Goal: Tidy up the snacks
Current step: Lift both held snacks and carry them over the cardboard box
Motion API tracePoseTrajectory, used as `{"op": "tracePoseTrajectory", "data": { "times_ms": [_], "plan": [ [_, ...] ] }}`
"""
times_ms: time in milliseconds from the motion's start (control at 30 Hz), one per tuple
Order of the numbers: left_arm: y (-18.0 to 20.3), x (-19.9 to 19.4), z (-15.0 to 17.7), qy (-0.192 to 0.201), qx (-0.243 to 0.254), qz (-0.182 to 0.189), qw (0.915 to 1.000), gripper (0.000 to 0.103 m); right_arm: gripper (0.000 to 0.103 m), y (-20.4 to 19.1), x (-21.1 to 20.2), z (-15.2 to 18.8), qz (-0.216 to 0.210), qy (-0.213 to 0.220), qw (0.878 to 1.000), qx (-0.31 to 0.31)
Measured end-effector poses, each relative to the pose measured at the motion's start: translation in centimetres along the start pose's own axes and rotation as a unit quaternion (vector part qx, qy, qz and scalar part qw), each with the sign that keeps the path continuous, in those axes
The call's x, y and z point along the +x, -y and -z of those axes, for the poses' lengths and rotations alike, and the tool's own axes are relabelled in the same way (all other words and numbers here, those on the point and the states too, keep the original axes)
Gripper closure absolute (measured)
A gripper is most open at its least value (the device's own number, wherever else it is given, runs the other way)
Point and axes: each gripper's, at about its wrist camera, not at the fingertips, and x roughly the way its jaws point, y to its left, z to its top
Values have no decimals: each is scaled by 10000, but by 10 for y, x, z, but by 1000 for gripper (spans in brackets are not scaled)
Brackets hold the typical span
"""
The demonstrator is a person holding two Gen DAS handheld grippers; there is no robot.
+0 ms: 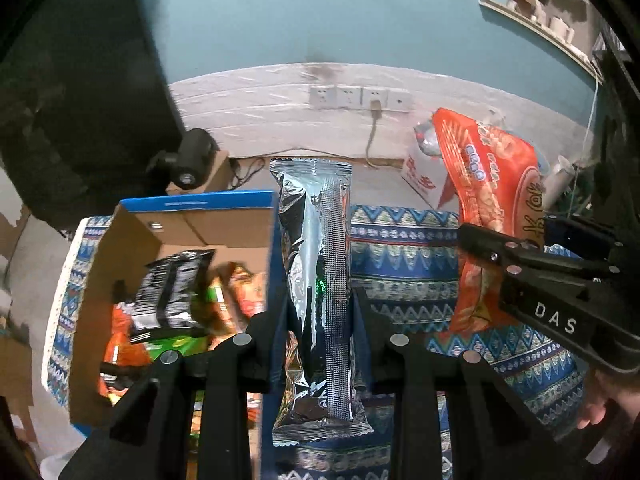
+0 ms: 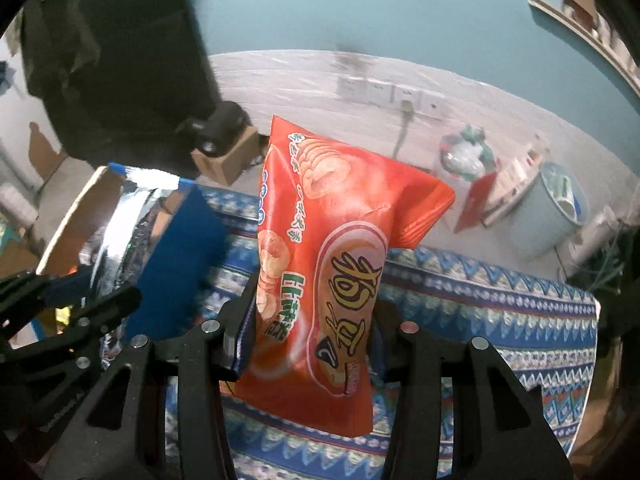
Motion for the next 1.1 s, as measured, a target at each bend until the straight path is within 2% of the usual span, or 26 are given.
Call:
{"op": "tracePoseTrajectory", "data": {
  "times_ms": [533, 833, 1100],
  "plan": [
    [-91, -15, 16, 60, -691, -141, 9975, 73, 58, -89, 20, -26, -426, -90, 9975, -563],
    [-146, -5, 33, -92, -1231, -221, 9921, 73, 58, -128, 36, -34, -633, -167, 9946, -810],
    [-176, 5, 42, -254, -1568, -209, 9871, 73, 58, -155, 47, -36, -819, -246, 9914, -987]
  ]
}}
